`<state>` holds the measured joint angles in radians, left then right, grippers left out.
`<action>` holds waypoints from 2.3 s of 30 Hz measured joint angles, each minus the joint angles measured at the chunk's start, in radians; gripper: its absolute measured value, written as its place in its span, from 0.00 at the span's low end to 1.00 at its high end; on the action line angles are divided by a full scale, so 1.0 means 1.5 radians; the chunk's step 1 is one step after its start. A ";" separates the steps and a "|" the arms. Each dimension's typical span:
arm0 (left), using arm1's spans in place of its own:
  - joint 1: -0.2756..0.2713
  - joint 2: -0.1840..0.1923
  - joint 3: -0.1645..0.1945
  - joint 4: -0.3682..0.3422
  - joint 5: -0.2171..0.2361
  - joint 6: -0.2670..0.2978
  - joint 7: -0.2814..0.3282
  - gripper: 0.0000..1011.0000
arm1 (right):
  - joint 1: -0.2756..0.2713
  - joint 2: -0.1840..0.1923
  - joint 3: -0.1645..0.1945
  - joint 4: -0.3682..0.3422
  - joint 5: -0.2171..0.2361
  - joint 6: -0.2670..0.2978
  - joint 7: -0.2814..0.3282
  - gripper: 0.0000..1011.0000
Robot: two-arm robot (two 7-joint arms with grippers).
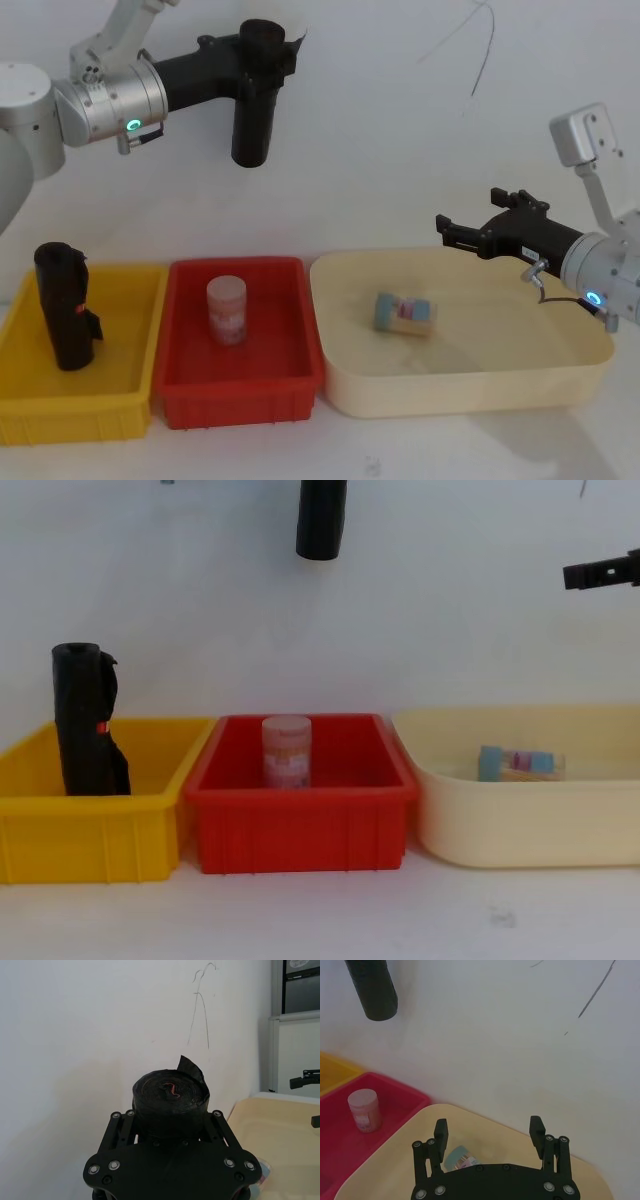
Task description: Pick up the garbage bag with the one hand and transfer it to the other hand.
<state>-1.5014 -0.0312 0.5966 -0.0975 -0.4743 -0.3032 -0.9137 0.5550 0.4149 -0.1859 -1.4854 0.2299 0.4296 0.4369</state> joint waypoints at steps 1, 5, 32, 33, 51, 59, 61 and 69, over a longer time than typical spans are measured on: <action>0.000 0.000 0.000 0.000 0.000 0.000 0.000 0.48 | 0.000 0.000 0.000 0.000 0.000 0.000 0.000 0.99; 0.000 0.000 0.000 0.000 0.000 0.000 0.000 0.48 | 0.000 0.000 0.000 0.000 0.000 0.000 0.000 0.99; 0.000 0.000 0.000 0.000 0.000 0.000 0.000 0.48 | 0.000 0.000 0.000 0.000 0.000 0.000 0.000 0.99; 0.000 0.000 0.000 0.000 0.000 0.000 0.000 0.48 | 0.000 0.000 0.000 0.000 0.000 0.000 0.000 0.99; 0.000 0.000 0.000 0.000 0.000 0.000 0.000 0.48 | 0.000 0.000 0.000 0.000 0.000 0.000 0.000 0.99; 0.000 0.000 0.000 0.000 0.000 0.000 0.000 0.48 | 0.000 0.000 0.000 0.000 0.000 0.000 0.000 0.99; 0.000 0.000 0.000 0.000 0.000 0.000 0.000 0.48 | 0.000 0.000 0.000 0.000 0.000 0.000 0.000 0.99; 0.000 0.000 0.000 0.000 0.000 0.000 0.000 0.48 | 0.000 0.000 0.000 0.000 0.000 0.000 0.000 0.99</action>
<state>-1.5013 -0.0312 0.5966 -0.0976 -0.4743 -0.3032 -0.9138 0.5551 0.4149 -0.1858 -1.4854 0.2299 0.4296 0.4369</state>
